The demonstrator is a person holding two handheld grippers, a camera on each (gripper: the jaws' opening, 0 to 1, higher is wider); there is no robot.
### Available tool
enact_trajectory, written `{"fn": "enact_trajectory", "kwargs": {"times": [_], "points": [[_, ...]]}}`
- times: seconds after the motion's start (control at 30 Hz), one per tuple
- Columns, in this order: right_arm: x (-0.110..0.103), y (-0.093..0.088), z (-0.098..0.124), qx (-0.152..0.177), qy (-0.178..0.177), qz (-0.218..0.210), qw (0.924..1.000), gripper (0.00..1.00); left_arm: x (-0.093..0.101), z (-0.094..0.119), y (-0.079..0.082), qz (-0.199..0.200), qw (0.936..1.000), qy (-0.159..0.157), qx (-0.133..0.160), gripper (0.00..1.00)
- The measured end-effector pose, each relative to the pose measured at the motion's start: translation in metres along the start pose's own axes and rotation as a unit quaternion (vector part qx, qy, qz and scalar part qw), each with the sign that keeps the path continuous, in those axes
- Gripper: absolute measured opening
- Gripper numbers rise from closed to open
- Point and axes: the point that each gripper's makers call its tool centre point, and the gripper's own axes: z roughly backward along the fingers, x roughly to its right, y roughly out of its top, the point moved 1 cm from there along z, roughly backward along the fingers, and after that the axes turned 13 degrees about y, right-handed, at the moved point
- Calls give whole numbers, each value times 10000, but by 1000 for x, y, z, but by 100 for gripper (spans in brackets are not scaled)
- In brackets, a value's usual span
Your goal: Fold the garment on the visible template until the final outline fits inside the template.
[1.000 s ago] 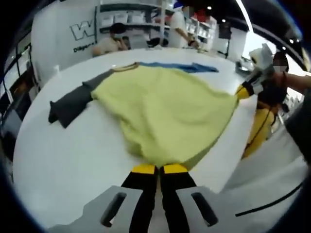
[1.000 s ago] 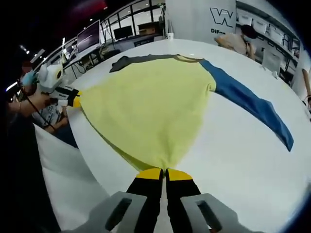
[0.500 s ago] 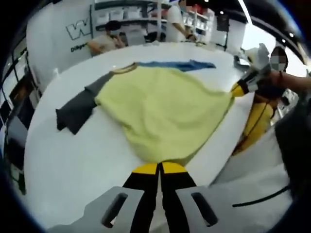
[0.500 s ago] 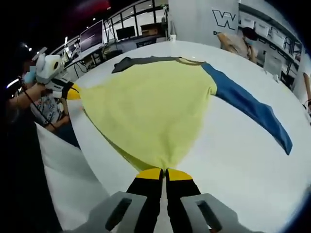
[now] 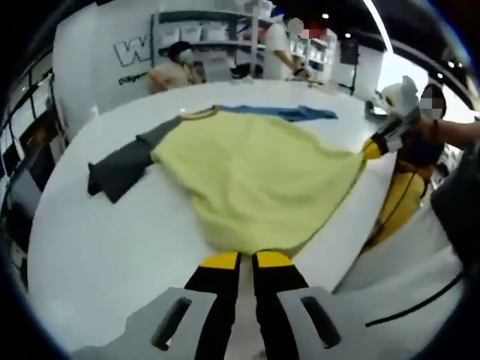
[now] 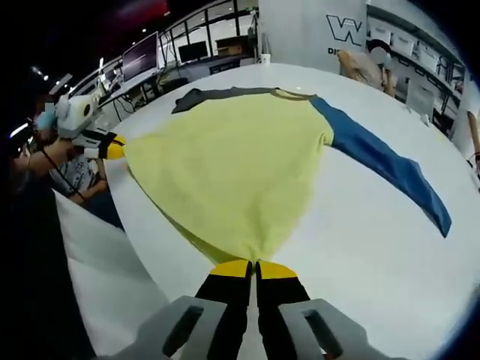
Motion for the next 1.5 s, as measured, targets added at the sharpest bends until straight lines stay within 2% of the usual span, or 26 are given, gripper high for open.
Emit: {"fn": "enact_trajectory", "kwargs": {"times": [0.1, 0.3, 0.43, 0.47, 0.53, 0.73, 0.87, 1.03, 1.07, 1.13, 1.17, 1.23, 1.27, 1.3, 1.33, 1.37, 1.5], "points": [[0, -1, -1, -5, -3, -14, 10000, 0, -4, -2, 3, 112, 9998, 80, 122, 27], [0, 0, -1, -12, -13, -17, 10000, 0, -7, -10, 4, 46, 9997, 171, 149, 29], [0, 0, -1, -5, -21, -43, 10000, 0, -10, -21, 1, 122, 9997, 192, 132, 19], [1, -2, -2, -10, -20, -50, 10000, 0, -10, -25, -3, 303, 9994, 146, 23, 15], [-1, -1, -1, -23, -23, -43, 10000, 0, -10, -26, 0, 405, 9991, 94, 45, 2], [2, -3, -3, -17, -17, -42, 10000, 0, -10, -22, 0, 495, 9987, 76, -8, 0], [1, -3, -1, -3, -3, -46, 10000, 0, -10, -11, -2, 364, 9992, 95, -98, 0], [2, -3, 0, -24, -6, -20, 10000, 0, -16, -2, -7, -41, 9988, 309, -387, 0], [3, -4, 0, -21, -5, -19, 10000, 0, -18, 0, -5, -224, 9983, 351, -403, 0], [3, -4, 1, -24, -7, -20, 10000, 0, -21, 3, -6, -315, 9967, 453, -593, 0], [2, -4, 1, -29, -4, -14, 10000, 0, -22, 4, -5, -436, 9962, 507, -562, 1], [1, -4, 0, -18, 5, -11, 10000, 0, -26, 3, -11, -713, 9927, 585, -778, 1], [1, -4, 0, -20, 11, -11, 10000, 0, -24, 4, -9, -785, 9918, 604, -803, 1], [0, -4, 0, -42, 29, 1, 10000, 0, -24, 1, -15, -916, 9886, 723, -949, 1], [0, -4, -1, -50, 35, 5, 10000, 0, -24, -1, -18, -935, 9882, 719, -975, 1], [0, -6, -2, -68, 42, 14, 10000, 0, -23, -4, -25, -930, 9868, 700, -1130, 1], [1, -5, -2, -40, 45, -22, 10000, 0, -25, -5, -29, -1017, 9862, 732, -1079, 1]]}}
